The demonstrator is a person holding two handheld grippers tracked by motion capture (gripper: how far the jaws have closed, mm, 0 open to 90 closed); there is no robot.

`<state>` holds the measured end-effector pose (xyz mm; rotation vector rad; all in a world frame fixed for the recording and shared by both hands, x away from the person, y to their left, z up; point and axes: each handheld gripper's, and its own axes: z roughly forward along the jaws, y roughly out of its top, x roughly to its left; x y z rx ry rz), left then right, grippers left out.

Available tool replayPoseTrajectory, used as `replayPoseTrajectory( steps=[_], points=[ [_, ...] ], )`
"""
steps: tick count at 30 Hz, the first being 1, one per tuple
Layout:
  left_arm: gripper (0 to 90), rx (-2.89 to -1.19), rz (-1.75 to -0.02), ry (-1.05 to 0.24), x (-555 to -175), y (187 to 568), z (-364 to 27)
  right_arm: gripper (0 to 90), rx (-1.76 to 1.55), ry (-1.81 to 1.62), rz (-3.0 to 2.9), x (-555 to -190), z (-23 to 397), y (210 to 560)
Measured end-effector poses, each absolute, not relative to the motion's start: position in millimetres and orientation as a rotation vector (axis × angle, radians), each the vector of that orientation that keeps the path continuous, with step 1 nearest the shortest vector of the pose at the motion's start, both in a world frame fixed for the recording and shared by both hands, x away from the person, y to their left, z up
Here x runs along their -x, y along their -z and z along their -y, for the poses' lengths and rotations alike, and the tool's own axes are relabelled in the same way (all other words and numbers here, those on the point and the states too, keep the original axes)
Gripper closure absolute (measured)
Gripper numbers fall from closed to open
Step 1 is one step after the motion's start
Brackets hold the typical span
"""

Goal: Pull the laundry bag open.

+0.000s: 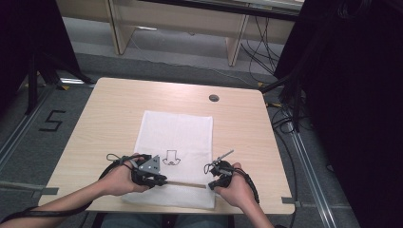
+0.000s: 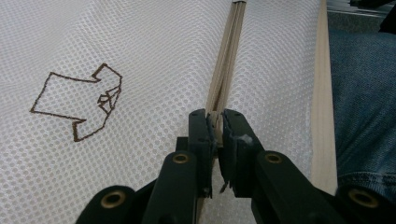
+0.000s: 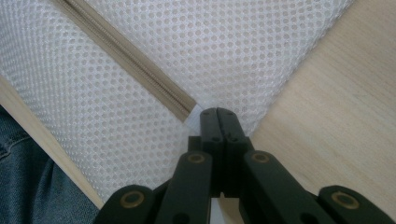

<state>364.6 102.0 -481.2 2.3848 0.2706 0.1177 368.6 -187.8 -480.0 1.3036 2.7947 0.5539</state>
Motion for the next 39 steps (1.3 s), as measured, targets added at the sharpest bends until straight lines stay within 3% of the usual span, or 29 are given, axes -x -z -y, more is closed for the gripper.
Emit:
replayPoseTrajectory(
  steps=[39],
  points=[
    [82.0, -2.377, -0.321, -0.130, -361, 480, -128, 90.0, -1.297, -0.559, -2.796, -369, 188, 480]
  ],
)
